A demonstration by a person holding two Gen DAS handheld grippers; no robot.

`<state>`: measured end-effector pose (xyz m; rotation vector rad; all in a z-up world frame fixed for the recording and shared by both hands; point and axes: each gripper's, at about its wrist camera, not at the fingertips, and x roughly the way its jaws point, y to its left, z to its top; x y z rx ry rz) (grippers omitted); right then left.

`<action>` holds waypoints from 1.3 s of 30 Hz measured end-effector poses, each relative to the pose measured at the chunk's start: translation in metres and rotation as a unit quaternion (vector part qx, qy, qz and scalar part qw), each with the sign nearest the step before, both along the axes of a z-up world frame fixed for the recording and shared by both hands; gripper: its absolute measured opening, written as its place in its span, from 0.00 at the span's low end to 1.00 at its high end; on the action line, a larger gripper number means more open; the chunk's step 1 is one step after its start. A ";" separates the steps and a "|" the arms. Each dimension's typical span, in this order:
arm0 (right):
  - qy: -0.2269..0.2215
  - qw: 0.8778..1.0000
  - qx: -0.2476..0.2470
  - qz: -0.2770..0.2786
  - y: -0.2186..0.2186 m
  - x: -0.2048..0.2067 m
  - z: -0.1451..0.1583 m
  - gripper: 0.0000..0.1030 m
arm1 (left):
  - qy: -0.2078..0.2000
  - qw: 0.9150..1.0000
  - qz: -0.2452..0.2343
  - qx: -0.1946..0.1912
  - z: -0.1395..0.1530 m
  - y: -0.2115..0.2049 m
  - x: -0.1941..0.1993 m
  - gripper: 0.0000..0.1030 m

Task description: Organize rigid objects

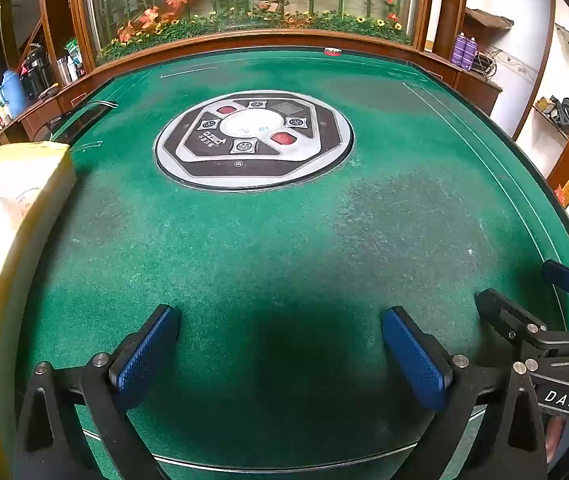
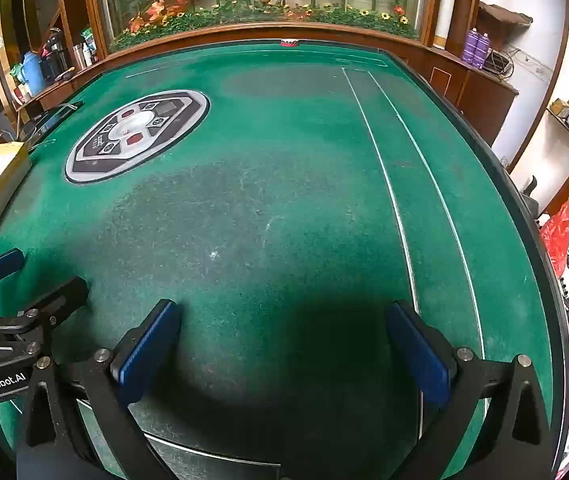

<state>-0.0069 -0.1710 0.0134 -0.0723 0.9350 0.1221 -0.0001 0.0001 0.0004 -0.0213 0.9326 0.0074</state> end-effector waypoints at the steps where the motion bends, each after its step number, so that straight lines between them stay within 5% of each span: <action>1: 0.000 1.000 0.002 0.000 0.000 0.000 0.000 1.00 | 0.000 1.000 0.000 0.000 0.000 0.000 0.000 1.00; 39: 0.001 1.000 0.000 0.000 0.001 0.001 0.000 1.00 | 0.001 1.000 0.001 0.000 0.000 0.001 -0.001 1.00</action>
